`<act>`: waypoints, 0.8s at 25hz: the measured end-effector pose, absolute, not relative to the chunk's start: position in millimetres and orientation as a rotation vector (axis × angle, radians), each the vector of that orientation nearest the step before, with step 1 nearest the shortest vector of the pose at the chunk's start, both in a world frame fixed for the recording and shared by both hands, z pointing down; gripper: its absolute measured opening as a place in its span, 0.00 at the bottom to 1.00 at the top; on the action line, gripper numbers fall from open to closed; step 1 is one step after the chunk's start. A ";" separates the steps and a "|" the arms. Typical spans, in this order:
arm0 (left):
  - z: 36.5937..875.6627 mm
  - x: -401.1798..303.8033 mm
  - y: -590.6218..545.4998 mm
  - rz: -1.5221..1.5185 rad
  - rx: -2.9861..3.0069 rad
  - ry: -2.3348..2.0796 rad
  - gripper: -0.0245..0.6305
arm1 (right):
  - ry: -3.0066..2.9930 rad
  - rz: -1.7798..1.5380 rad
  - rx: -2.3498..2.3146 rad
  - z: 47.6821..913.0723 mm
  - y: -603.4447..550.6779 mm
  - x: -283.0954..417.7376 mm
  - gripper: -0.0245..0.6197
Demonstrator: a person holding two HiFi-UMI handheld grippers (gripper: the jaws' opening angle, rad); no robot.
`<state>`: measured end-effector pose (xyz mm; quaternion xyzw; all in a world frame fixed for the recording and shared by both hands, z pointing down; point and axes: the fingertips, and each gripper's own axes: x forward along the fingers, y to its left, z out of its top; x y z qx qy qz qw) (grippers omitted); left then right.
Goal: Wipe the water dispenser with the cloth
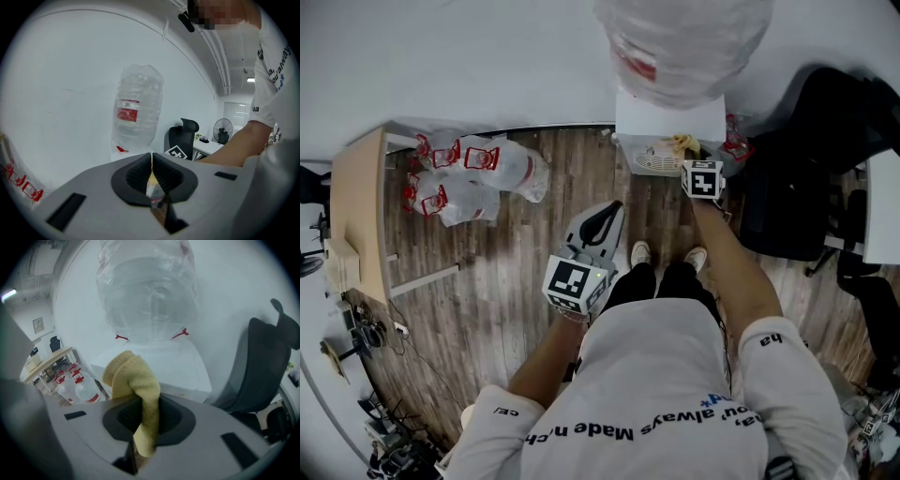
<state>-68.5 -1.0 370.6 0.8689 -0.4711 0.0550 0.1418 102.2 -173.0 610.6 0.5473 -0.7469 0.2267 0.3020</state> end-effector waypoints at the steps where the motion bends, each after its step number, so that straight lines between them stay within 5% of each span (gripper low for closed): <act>1: 370.9 -66.4 -1.1 0.160 2.508 -1.358 0.08 | -1.977 0.603 1.455 611.2 -173.1 105.8 0.13; 20: 370.1 -23.6 -18.9 0.159 2.542 -1.298 0.08 | -1.920 0.630 1.503 625.0 -172.6 172.3 0.13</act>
